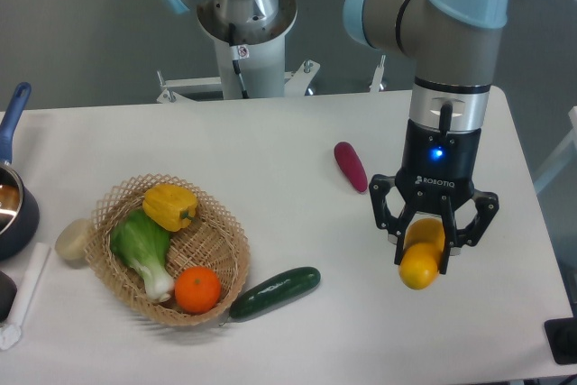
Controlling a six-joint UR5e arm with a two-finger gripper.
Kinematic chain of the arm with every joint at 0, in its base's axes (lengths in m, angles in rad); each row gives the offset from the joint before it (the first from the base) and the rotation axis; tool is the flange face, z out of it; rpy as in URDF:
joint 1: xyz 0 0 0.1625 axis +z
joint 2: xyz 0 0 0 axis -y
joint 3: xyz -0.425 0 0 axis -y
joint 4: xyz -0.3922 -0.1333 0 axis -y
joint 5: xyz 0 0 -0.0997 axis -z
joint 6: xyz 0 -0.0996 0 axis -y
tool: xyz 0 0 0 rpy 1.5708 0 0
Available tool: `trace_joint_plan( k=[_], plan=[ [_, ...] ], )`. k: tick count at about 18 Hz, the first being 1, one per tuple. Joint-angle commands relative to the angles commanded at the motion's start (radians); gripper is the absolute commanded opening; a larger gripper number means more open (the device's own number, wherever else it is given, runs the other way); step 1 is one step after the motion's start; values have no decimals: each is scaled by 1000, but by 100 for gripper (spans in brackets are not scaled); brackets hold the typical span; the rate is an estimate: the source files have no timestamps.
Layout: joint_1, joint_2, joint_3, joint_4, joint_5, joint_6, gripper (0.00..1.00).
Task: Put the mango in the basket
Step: 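Carry the held yellow mango with the gripper toward the wicker basket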
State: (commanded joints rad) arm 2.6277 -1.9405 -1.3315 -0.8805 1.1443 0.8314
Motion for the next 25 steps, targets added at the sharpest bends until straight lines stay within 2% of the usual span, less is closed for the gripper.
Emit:
trace_joint_plan(
  k=[7, 15, 19, 25],
  plan=[
    [-9, -5, 9, 0, 0, -54, 18],
    [-84, -14, -14, 2, 2, -170, 18],
    [-165, -43, -44, 110, -3, -271, 19],
    [-268, -113, -83, 120, -49, -299, 19]
  ],
)
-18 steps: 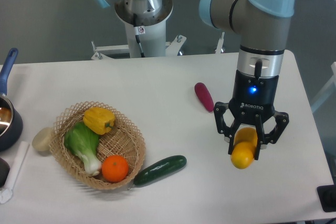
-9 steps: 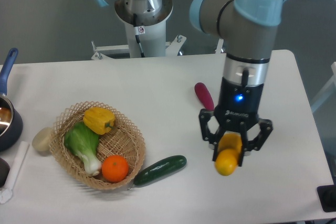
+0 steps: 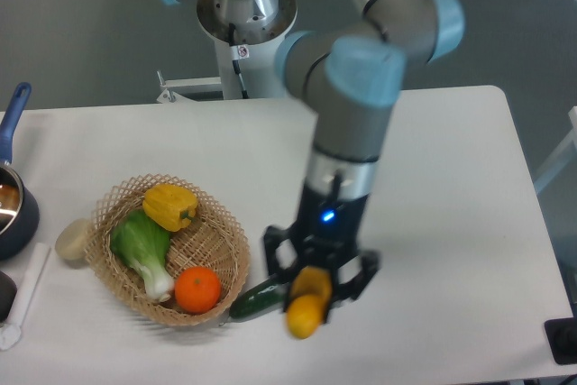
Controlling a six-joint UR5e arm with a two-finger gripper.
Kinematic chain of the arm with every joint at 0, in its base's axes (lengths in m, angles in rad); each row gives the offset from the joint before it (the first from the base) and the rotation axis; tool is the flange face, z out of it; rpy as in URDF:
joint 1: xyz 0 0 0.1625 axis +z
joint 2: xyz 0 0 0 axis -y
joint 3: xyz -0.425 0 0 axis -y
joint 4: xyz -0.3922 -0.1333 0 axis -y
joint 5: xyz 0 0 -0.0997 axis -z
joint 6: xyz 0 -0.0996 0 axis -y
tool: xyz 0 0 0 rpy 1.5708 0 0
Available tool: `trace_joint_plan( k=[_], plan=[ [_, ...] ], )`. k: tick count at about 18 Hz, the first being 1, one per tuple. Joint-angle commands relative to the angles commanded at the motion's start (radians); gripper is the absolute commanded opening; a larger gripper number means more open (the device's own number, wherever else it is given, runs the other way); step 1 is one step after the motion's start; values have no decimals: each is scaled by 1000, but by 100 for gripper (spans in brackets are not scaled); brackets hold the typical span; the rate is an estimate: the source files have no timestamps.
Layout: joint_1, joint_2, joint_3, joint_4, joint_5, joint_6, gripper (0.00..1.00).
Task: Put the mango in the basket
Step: 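Carry the held yellow mango with the gripper toward the wicker basket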
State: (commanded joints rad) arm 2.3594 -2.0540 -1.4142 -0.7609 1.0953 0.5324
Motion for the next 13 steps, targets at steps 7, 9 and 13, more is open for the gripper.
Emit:
trace_joint_plan(
  k=[7, 9, 13],
  plan=[
    [-83, 6, -64, 2, 0, 8, 19],
    [-103, 15, -89, 2, 0, 8, 19],
    [-123, 72, -214, 2, 0, 46, 19]
  ],
)
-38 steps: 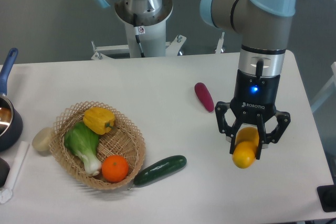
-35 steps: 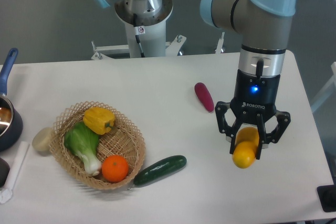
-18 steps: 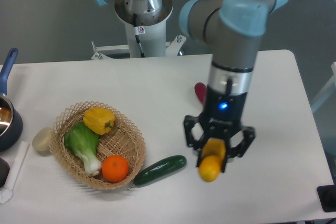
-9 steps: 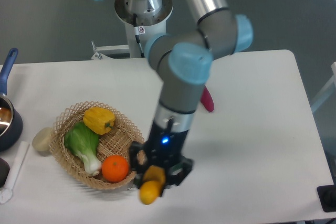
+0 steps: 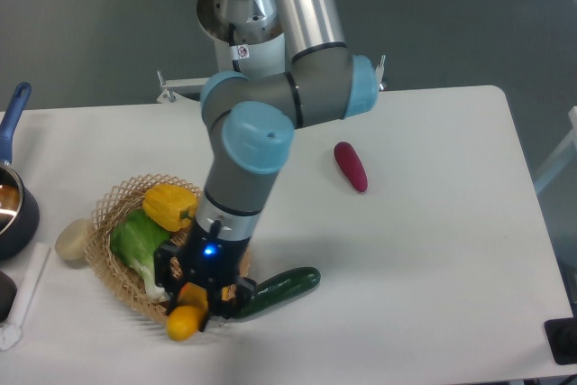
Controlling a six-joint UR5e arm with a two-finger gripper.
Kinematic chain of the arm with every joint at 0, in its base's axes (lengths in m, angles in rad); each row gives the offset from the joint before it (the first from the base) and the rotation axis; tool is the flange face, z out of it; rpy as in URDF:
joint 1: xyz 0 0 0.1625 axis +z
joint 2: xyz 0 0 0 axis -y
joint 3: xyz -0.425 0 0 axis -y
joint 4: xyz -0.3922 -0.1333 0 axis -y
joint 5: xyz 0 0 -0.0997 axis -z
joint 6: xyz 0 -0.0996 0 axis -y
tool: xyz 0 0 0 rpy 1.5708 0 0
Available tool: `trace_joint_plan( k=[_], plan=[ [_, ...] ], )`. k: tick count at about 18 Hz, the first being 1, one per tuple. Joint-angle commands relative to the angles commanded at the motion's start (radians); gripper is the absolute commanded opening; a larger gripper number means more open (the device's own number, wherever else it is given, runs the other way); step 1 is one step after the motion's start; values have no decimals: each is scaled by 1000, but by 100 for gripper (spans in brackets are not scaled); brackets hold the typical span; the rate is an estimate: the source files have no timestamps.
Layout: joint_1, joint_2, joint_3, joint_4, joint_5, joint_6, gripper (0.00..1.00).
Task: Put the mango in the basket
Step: 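Carry the held yellow mango with the gripper toward the wicker basket, then lower the mango into the basket beside the orange and open the gripper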
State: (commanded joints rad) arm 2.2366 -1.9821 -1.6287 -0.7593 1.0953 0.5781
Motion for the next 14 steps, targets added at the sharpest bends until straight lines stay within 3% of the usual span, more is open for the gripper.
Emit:
trace_joint_plan(
  k=[2, 14],
  plan=[
    [0, 29, -54, 0, 0, 28, 19],
    [-5, 80, -192, -5, 14, 72, 23]
  ],
)
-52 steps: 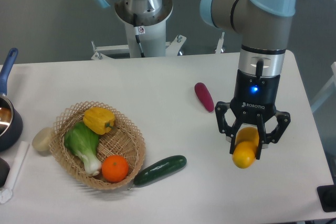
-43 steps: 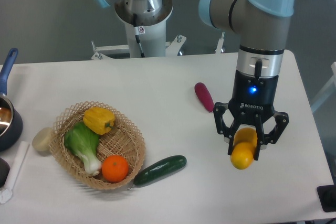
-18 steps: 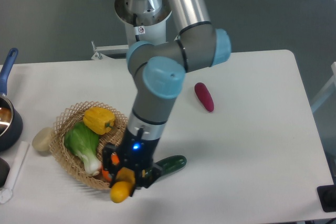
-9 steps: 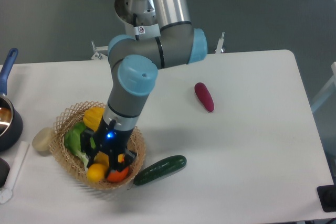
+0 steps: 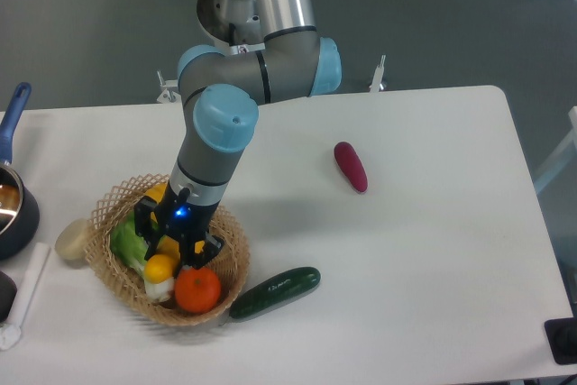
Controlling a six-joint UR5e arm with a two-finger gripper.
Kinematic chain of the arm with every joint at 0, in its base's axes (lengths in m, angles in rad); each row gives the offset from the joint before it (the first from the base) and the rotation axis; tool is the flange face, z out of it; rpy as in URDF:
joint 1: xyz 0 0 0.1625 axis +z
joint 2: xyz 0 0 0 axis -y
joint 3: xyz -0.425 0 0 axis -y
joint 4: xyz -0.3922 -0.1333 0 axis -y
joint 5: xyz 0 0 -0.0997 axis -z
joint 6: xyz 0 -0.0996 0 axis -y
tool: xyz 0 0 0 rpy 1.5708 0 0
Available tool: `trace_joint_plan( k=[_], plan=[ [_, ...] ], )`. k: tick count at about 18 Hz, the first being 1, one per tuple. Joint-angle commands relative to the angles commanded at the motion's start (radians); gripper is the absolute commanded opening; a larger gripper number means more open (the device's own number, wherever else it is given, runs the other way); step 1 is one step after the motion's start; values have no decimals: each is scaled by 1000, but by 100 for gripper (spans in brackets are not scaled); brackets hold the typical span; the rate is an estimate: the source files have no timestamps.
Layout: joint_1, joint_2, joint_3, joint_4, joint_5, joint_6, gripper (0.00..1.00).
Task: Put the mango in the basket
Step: 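Lower the mango into the basket beside the orange and open the gripper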
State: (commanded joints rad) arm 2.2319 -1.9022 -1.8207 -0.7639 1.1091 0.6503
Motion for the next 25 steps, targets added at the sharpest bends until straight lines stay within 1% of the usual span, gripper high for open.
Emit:
trace_joint_plan(
  k=[3, 6, 10, 17, 18, 19, 20, 21, 22, 23, 24, 25],
  plan=[
    [0, 11, -25, -2, 2, 5, 23],
    [0, 8, -32, -2, 2, 8, 23],
    [-2, 0, -31, -2, 35, 22, 23],
    [2, -29, -15, 0, 37, 28, 28],
    [0, -35, -12, 2, 37, 28, 30],
    [0, -38, -6, 0, 37, 28, 43],
    [0, -38, 0, 0, 37, 29, 53],
    [0, -40, 3, 0, 37, 29, 55],
    [2, -40, 3, 0, 37, 29, 66],
    [2, -38, 6, 0, 38, 29, 90],
    [2, -34, 11, -2, 54, 29, 100],
    [2, -31, 12, -2, 90, 28, 100]
  ],
)
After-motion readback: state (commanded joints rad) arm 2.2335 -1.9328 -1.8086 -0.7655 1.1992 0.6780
